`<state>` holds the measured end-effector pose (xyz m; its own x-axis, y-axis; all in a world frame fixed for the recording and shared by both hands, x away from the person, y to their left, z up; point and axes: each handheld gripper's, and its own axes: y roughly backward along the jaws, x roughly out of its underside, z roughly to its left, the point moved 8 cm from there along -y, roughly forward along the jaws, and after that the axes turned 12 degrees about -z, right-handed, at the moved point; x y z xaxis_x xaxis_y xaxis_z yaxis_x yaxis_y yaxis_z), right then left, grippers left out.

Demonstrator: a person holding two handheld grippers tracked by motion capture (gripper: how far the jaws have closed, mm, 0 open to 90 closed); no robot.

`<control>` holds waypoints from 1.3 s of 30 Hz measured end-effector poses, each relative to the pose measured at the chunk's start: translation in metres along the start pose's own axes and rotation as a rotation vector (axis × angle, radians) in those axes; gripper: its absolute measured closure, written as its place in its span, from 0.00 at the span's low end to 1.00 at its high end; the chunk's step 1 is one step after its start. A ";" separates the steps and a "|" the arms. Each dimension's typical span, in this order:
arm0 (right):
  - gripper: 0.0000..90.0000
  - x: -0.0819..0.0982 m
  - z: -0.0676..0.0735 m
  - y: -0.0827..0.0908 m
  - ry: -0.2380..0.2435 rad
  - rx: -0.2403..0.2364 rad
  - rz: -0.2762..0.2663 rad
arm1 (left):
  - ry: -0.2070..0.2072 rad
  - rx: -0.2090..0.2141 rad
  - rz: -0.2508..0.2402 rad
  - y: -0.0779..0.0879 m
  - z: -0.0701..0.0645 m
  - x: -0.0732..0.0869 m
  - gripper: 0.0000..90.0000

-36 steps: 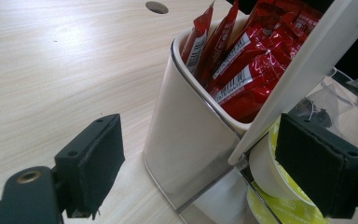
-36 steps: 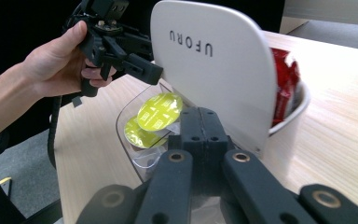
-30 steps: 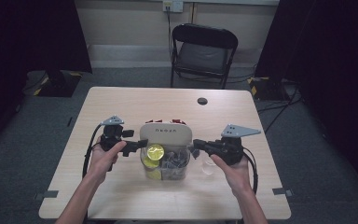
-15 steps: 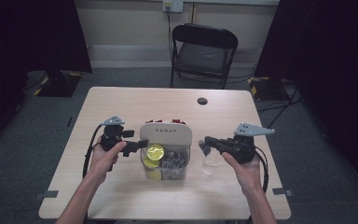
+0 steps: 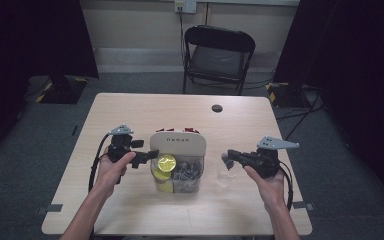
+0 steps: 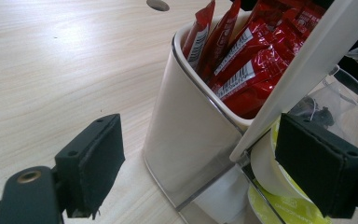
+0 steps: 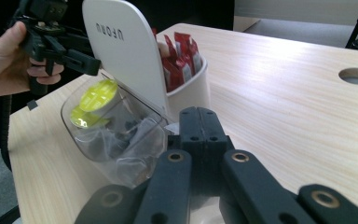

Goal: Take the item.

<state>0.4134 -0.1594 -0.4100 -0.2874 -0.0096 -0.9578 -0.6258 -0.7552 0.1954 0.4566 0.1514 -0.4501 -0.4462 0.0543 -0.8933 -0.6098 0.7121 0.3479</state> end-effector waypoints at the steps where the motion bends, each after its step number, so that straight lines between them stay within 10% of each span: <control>1: 1.00 0.002 -0.001 0.000 0.000 0.000 -0.002 | 0.001 -0.001 -0.001 0.000 0.000 0.000 0.17; 26: 1.00 0.037 -0.015 -0.007 -0.027 0.043 0.095 | 0.006 -0.005 0.003 0.001 0.002 0.001 0.17; 39: 0.84 0.040 -0.017 -0.008 -0.026 0.067 0.104 | 0.012 0.001 0.003 0.001 0.002 0.001 0.17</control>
<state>0.4192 -0.1646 -0.4534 -0.3714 -0.0681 -0.9260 -0.6387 -0.7051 0.3080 0.4563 0.1535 -0.4515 -0.4563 0.0482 -0.8885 -0.6078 0.7124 0.3508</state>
